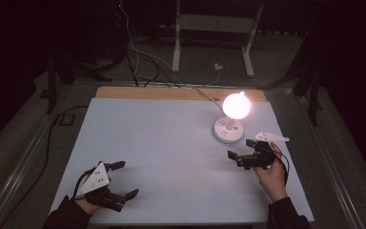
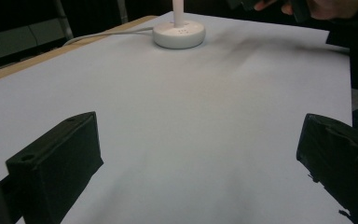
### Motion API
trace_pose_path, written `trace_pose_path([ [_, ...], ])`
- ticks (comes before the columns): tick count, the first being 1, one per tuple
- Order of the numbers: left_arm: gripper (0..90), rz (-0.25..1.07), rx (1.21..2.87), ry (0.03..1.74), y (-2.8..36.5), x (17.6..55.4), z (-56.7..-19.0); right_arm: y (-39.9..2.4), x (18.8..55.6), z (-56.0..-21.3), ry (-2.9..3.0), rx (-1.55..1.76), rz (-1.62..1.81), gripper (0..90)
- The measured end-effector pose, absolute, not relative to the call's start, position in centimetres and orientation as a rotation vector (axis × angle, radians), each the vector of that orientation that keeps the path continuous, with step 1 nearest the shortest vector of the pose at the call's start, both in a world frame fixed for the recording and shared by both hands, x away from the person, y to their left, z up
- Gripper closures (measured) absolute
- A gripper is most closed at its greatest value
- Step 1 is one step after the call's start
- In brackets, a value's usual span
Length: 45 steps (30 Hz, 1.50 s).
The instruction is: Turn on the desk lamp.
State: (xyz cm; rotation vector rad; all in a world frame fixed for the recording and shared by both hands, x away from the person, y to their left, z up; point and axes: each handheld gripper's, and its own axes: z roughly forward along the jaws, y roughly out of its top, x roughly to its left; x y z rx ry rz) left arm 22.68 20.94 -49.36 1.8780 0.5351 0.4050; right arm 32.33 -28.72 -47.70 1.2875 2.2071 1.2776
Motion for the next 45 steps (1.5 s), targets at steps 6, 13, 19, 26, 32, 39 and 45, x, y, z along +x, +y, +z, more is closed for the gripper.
trace_pose_path([
  [6,0.3,0.406,1.883,0.533,20.9,22.6,-49.4,-29.3,31.0,-48.7,2.214,1.299,1.251,0.0],
  [13,0.3,0.408,1.885,0.534,20.8,22.6,-49.4,-29.5,29.6,-49.4,2.224,1.256,1.249,0.0],
  [19,0.3,0.409,1.885,0.534,20.8,22.6,-49.4,-29.7,28.3,-49.8,2.250,1.251,1.234,0.0],
  [26,0.3,0.409,1.886,0.531,20.8,22.6,-49.3,-30.0,27.2,-50.5,2.305,1.258,1.219,0.0],
  [32,0.3,0.406,1.888,0.529,20.8,22.6,-49.4,-30.2,26.0,-50.8,2.319,1.233,1.155,0.0],
  [39,0.3,0.404,1.890,0.527,20.8,22.6,-49.4,-30.0,24.9,-51.2,2.347,1.199,1.083,0.0],
  [45,0.3,0.404,1.898,0.522,20.7,22.6,-49.4,-30.0,25.0,-51.4,2.346,1.185,1.067,0.0],
])
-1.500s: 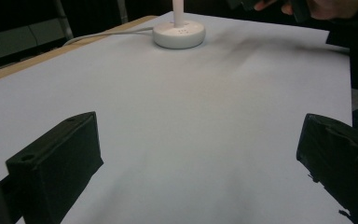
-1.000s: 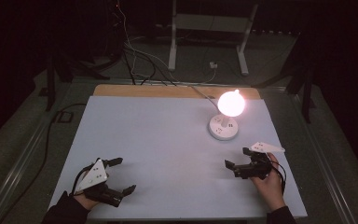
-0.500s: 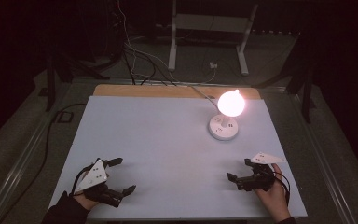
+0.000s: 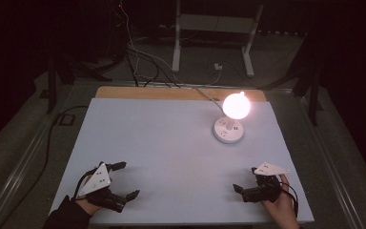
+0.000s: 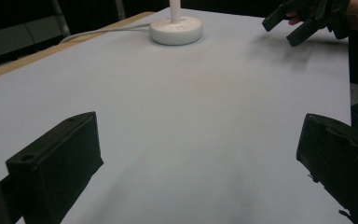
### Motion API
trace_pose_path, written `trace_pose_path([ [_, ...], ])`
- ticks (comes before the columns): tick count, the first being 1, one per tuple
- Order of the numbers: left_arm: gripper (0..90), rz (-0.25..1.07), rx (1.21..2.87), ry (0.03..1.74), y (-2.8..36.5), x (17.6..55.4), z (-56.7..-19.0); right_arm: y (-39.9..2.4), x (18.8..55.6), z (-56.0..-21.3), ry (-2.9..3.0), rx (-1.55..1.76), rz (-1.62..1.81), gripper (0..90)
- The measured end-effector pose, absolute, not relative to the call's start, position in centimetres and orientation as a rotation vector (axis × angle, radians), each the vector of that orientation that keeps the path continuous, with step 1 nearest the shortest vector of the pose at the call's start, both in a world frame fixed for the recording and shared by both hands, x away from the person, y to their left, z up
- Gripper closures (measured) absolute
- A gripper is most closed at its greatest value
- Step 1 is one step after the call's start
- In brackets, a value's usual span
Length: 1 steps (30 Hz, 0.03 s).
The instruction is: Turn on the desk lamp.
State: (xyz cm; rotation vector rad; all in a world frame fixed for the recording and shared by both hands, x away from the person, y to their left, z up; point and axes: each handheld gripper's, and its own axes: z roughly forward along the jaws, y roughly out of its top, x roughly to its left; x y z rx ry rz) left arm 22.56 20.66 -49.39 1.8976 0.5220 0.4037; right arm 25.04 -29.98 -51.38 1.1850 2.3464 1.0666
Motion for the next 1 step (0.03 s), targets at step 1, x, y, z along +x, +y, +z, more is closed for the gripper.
trace_pose_path([
  [1,0.3,0.405,1.898,0.523,20.66,22.57,-49.38,-30.01,25.07,-51.41,2.346,1.187,1.066,0.0],
])
